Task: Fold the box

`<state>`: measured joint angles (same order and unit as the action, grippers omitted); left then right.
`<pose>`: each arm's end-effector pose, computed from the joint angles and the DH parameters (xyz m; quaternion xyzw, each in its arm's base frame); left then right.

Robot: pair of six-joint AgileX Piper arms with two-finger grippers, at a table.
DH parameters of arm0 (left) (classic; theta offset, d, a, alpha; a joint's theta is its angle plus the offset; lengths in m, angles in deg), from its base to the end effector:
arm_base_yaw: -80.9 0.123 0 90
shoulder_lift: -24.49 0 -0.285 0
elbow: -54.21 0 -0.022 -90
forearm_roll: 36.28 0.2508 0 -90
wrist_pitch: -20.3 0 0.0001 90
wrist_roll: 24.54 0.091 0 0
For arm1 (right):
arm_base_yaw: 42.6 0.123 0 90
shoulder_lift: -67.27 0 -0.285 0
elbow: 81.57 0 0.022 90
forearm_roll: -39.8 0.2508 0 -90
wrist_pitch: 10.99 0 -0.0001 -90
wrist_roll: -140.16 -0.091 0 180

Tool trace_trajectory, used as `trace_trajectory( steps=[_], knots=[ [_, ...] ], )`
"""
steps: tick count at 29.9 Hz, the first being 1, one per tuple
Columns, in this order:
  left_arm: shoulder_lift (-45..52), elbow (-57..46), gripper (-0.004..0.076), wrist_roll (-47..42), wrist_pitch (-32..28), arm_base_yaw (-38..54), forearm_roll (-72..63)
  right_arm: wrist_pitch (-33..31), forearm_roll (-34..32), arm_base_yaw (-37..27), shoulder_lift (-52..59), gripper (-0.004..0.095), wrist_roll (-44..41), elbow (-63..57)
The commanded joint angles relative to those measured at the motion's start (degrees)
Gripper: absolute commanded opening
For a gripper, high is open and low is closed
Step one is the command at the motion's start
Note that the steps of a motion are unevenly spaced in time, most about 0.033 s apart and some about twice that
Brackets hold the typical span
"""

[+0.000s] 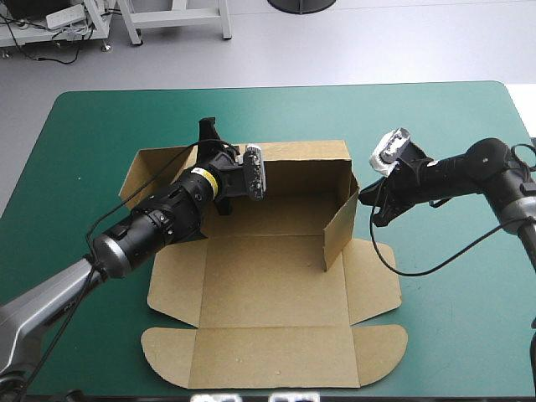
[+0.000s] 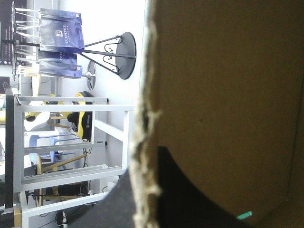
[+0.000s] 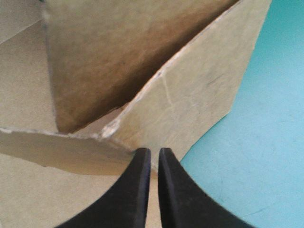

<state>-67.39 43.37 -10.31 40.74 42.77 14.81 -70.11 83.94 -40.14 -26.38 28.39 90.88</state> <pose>0.2809 -0.1889 0.3358 0.6047 0.5869 0.2288 0.4873 0.3007 0.0674 0.3162 -0.4182 0.8228 0.2085 0.3234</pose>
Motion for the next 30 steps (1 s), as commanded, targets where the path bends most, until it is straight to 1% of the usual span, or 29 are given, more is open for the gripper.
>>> trace_trajectory(
  steps=[1,8,10,12,15,17,21,23,26,30],
  knots=[
    [2.25,1.46,-0.0006,-1.46,-2.74,-0.42,0.54,-3.19,3.46,-0.1,2.45,0.0177,0.42,1.3],
    [0.63,1.46,-0.0006,-1.74,-1.89,-0.42,0.61,-5.17,5.79,-0.1,2.45,0.0544,0.42,1.3],
    [0.49,1.46,-0.0006,-3.2,-1.89,-0.42,1.65,-5.31,6.61,-0.1,2.45,0.0633,0.42,1.3],
    [0.35,1.46,-0.0006,-6.83,-1.79,-0.42,5.08,-5.31,7.02,-0.1,2.45,0.0695,0.42,1.3],
    [0.2,1.46,-0.0006,-14.23,-1.65,-0.42,11.86,-5.31,8.4,0.29,2.45,0.0706,0.18,1.3],
    [0.2,1.46,-0.0006,-17.92,-1.65,-0.42,13.51,-3.57,8.65,1.37,2.45,0.0706,0.28,1.3],
    [-0.39,1.46,-0.0006,-17.39,-0.65,-2.65,14.21,1.23,7.83,3.53,1.76,0.0706,0.28,1.3],
    [-1.1,1.46,-0.0006,-17.31,0.46,-4.61,15.39,2.66,8.09,3.96,1.1,0.0706,0.28,1.3],
    [-1.65,1.46,-0.0006,-17.31,1.6,-6.5,16.92,2.43,9.99,4.05,0.43,0.0705,0.28,1.3],
    [-2.13,2.24,-0.0005,-17.94,3.06,-6.46,17.45,0.95,10.14,4.05,0.59,0.0705,0.0,1.3]
  ],
)
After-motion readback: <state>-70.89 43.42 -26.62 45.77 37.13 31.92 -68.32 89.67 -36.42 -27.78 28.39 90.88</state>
